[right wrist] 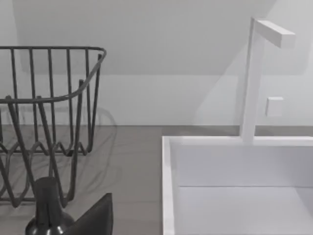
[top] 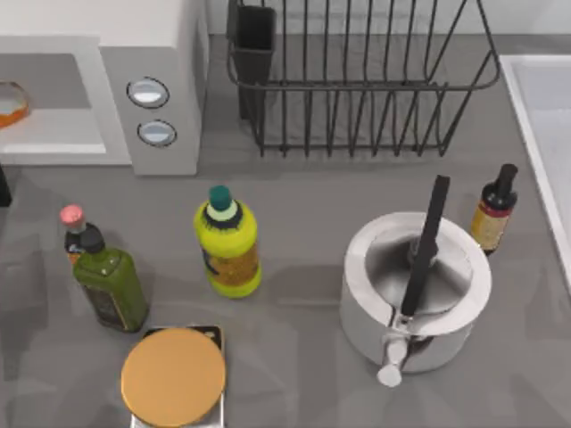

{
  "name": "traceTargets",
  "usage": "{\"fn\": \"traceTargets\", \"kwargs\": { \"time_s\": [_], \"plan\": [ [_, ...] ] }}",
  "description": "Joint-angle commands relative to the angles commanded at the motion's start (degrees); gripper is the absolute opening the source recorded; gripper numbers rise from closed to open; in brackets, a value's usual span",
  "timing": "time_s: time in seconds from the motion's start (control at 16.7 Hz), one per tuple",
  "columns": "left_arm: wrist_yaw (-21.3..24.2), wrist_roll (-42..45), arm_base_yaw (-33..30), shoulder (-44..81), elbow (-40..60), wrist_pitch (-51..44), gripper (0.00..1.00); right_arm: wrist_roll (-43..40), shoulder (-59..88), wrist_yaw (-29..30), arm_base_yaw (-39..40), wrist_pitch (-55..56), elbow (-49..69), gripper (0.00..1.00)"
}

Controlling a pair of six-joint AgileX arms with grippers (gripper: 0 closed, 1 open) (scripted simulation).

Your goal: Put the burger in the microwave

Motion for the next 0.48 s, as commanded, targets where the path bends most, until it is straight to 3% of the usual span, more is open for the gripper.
{"fn": "traceTargets", "kwargs": {
  "time_s": [0.48],
  "plan": [
    [1.1, 0.6, 1.4, 0.1, -10.4, 0.5, 1.0, 0.0, 0.0, 0.0, 0.0, 0.0, 0.0, 1.0]
  ]
}}
